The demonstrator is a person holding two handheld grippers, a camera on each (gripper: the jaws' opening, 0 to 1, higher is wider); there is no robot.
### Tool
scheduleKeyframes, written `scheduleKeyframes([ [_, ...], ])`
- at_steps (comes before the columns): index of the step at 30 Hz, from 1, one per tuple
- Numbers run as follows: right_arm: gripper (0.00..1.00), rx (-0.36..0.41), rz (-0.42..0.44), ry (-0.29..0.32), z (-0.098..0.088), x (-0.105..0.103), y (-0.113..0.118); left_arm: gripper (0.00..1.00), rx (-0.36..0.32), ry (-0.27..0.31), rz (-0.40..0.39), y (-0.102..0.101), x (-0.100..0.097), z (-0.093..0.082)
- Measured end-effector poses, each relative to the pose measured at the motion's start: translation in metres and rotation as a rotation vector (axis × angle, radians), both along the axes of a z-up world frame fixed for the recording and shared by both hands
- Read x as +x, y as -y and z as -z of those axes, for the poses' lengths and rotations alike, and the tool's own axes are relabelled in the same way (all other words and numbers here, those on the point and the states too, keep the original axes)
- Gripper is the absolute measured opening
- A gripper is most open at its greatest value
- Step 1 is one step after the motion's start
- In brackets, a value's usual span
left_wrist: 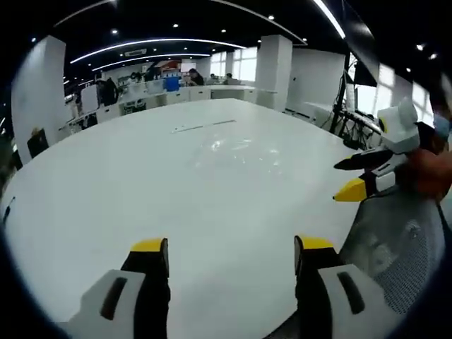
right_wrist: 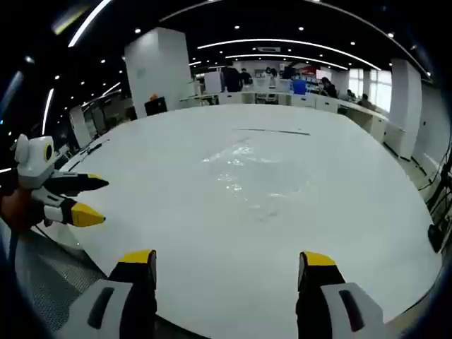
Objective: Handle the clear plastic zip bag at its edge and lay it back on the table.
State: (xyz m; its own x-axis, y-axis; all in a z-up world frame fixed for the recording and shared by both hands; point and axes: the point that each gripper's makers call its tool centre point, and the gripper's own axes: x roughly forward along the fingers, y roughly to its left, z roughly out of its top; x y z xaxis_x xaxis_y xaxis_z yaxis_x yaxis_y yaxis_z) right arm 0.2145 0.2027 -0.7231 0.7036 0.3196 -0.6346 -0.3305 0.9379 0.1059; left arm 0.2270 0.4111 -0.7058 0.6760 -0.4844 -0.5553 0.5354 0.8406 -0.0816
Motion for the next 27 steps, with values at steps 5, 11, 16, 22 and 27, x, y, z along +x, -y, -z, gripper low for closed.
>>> scheduleKeyframes([
  [5, 0.82, 0.001, 0.002, -0.003, -0.0010, -0.0013, -0.0002, 0.71, -0.001, 0.000, 0.001, -0.0001, 0.0000, 0.0004],
  [11, 0.82, 0.002, 0.000, -0.005, -0.0002, -0.0013, -0.0008, 0.71, 0.001, 0.000, 0.003, 0.0003, -0.0007, 0.0001],
  [16, 0.82, 0.005, -0.001, -0.009, -0.0003, -0.0022, -0.0017, 0.71, 0.001, -0.001, 0.003, 0.0004, -0.0009, 0.0006],
  [22, 0.81, 0.007, 0.001, -0.009, 0.0004, -0.0019, -0.0016, 0.70, 0.000, -0.004, 0.005, 0.0006, -0.0011, 0.0014],
  [27, 0.81, 0.006, -0.001, -0.010, 0.0008, -0.0020, -0.0017, 0.70, -0.003, -0.005, 0.000, -0.0003, -0.0006, 0.0017],
])
